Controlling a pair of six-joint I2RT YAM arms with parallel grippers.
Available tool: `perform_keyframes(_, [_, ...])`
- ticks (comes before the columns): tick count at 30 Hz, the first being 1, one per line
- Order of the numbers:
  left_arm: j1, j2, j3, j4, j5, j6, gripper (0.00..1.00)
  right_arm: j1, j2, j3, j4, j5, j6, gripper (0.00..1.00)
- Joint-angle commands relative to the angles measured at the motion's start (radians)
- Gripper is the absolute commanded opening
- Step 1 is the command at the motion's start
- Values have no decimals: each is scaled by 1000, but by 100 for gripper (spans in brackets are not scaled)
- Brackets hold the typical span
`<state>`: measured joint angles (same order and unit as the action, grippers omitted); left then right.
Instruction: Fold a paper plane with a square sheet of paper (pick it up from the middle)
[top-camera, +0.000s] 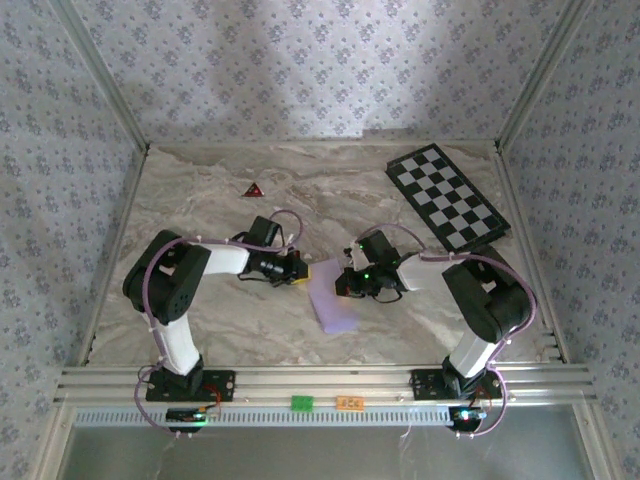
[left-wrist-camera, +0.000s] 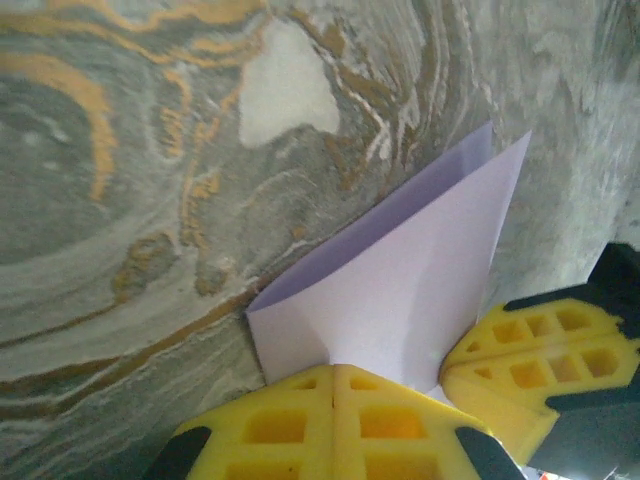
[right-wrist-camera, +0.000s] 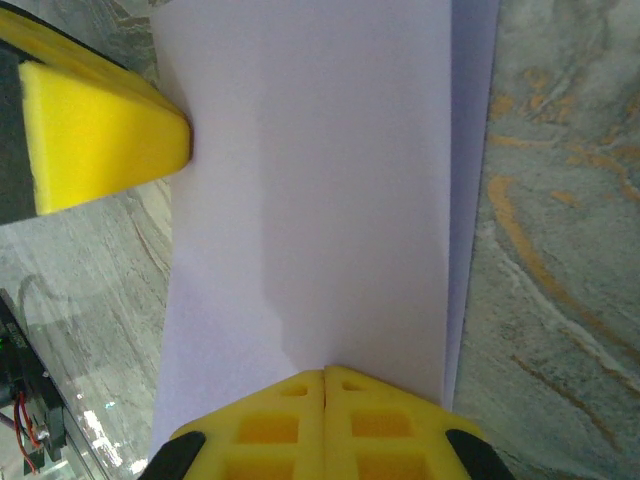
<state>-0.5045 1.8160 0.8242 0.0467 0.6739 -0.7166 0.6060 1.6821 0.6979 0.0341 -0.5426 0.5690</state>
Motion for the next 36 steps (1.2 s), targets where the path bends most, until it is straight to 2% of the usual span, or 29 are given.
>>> perform_keyframes(1, [34,9,-11,42,-91,-66,0,12,66,-70,-177,131,0,0])
perform_keyframes(13, [47,13,29,-16,-224,-132,0,15,57,-77,-169,132,4,0])
perform_keyframes(25, [56,-5,66,-59,-231,-124,0,28,47,-83,-145,142,30,0])
perform_keyframes(29, [55,-63,60,-78,-220,-115,0,36,44,-89,-114,159,65,0])
perform_keyframes(36, [38,-266,34,-175,-241,-79,0,38,41,-84,-6,217,185,0])
